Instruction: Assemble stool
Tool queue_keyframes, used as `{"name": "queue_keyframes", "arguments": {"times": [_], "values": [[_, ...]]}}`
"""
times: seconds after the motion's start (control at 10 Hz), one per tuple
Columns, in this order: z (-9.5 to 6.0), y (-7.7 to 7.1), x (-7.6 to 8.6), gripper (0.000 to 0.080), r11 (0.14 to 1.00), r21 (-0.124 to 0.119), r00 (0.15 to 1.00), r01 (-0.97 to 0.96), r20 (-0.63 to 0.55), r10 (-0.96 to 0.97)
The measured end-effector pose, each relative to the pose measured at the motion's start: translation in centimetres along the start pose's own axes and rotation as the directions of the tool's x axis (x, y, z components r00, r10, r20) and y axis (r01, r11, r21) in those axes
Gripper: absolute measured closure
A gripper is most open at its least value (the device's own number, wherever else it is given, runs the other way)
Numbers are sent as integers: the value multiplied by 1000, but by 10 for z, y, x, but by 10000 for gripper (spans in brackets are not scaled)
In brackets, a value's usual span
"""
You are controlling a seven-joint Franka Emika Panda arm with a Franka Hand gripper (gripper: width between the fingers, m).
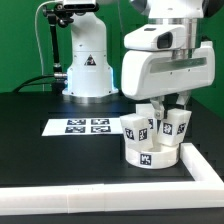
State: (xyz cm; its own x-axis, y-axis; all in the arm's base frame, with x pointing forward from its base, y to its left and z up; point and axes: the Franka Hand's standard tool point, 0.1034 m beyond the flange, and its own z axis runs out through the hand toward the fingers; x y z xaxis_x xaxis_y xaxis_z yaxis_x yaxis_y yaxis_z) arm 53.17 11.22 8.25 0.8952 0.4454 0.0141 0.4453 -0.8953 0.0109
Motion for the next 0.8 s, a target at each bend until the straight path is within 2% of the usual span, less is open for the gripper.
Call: {"name": "queue_keyframes", "arguments": {"times": [0.3,0.8], "values": [[0,2,0,455,978,1,978,-208,-1,208],[0,3,0,455,824,16,824,-566,2,566]]}}
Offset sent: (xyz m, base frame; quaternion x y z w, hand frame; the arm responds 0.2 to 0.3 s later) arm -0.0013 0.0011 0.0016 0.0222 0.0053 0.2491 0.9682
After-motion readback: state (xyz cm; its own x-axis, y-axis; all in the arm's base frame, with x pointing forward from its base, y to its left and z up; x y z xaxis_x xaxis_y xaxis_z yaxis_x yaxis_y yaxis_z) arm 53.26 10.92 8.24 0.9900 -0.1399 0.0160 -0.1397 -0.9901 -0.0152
